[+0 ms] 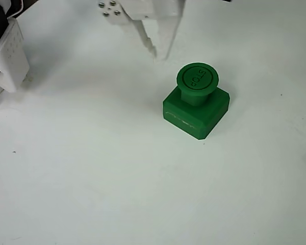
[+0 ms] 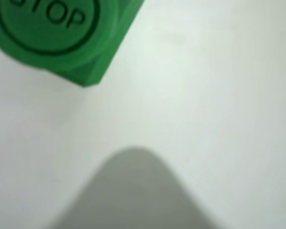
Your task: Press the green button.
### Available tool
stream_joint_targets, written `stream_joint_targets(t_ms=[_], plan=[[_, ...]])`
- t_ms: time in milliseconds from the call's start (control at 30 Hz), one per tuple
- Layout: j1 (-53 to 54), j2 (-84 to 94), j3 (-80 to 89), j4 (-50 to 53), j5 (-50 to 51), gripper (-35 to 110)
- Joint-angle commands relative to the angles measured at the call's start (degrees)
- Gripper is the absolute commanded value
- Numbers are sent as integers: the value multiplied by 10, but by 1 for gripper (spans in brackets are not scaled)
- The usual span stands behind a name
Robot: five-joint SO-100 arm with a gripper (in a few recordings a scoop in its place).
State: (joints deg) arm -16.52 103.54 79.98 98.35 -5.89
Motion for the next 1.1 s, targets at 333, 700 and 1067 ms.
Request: stream_joint_targets(t_ms=[333, 700, 1067], plan=[[11, 427, 456, -279, 18, 0], [56, 587, 640, -438, -21, 0], [74, 860, 831, -446, -13, 0]])
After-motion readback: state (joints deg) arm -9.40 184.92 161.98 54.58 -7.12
